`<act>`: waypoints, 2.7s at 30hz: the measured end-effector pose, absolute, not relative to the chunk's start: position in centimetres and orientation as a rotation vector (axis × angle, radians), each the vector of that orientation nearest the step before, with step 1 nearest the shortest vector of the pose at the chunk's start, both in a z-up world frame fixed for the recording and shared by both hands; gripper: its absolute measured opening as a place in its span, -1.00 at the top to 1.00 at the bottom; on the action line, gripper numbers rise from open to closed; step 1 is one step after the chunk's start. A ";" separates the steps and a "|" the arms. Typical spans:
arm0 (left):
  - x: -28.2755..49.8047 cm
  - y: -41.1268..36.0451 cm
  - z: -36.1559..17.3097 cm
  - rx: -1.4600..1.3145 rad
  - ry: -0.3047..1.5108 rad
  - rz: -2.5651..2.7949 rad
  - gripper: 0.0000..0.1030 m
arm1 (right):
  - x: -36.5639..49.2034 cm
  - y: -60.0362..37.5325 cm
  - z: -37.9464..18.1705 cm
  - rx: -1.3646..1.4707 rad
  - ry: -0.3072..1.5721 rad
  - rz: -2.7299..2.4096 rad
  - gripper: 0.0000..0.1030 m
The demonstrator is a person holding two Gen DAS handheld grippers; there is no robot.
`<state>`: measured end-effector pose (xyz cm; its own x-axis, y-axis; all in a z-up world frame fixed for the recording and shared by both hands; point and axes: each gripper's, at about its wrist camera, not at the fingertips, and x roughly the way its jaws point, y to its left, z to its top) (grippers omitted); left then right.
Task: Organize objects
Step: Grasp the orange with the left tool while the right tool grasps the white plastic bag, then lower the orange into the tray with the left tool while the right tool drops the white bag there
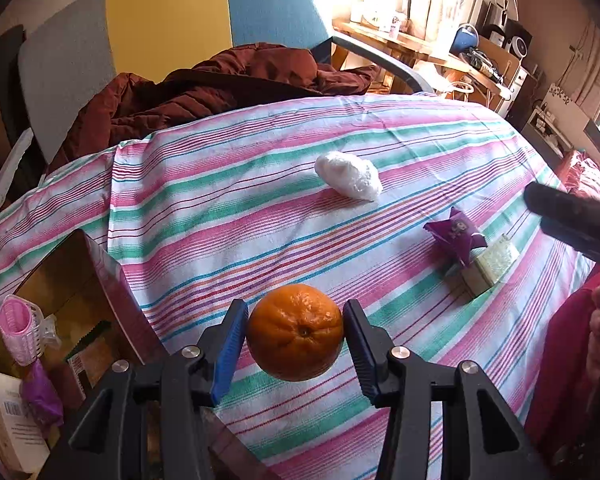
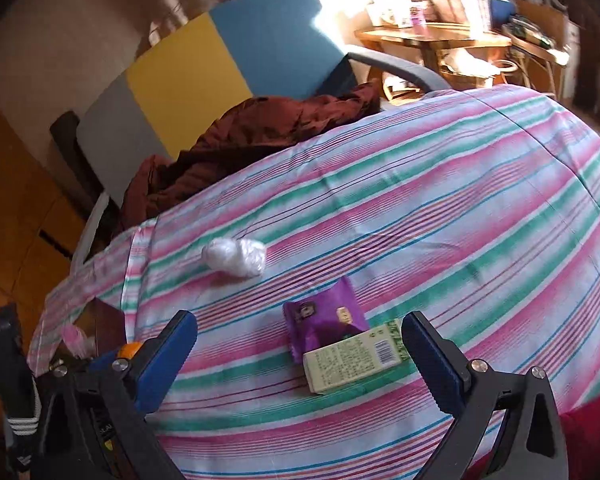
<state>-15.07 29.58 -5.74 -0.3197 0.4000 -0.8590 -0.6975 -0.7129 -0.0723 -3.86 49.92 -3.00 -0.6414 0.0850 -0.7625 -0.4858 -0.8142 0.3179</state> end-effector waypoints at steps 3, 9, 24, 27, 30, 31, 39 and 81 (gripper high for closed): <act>-14.4 28.3 -4.5 -1.199 0.357 2.074 0.04 | -7.0 47.9 -2.8 -1.208 0.578 2.543 -0.99; -13.2 26.1 -2.3 -1.161 0.255 2.079 0.04 | -15.1 46.1 -4.7 -1.396 0.222 2.561 -0.97; -13.7 17.4 -1.0 -1.215 0.010 2.188 0.04 | -16.0 43.8 -6.4 -1.488 0.214 2.589 0.27; -13.9 15.1 -1.2 -1.236 -0.042 2.235 0.04 | -14.1 41.9 -4.7 -1.449 0.275 2.665 0.27; -13.8 13.2 -1.3 -1.249 -0.071 2.277 0.04 | -12.5 39.4 -3.1 -1.411 0.290 2.731 0.27; -13.8 12.6 -1.3 -1.252 -0.077 2.289 0.04 | -11.9 38.6 -2.7 -1.401 0.293 2.753 0.27; -13.7 7.3 -0.6 -1.250 -0.156 2.387 0.04 | -8.6 32.2 -0.7 -1.384 0.313 2.898 0.27; -9.7 2.9 -0.8 -1.218 -0.126 2.566 0.00 | -5.4 21.6 -1.1 -1.428 0.191 2.966 -0.45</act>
<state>-9.73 2.86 -0.83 -0.5968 0.3023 -0.7433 -0.2278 -0.9520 -0.2043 -5.37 21.58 -1.15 -0.6150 -0.1895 -0.7654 0.0898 -0.9812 0.1707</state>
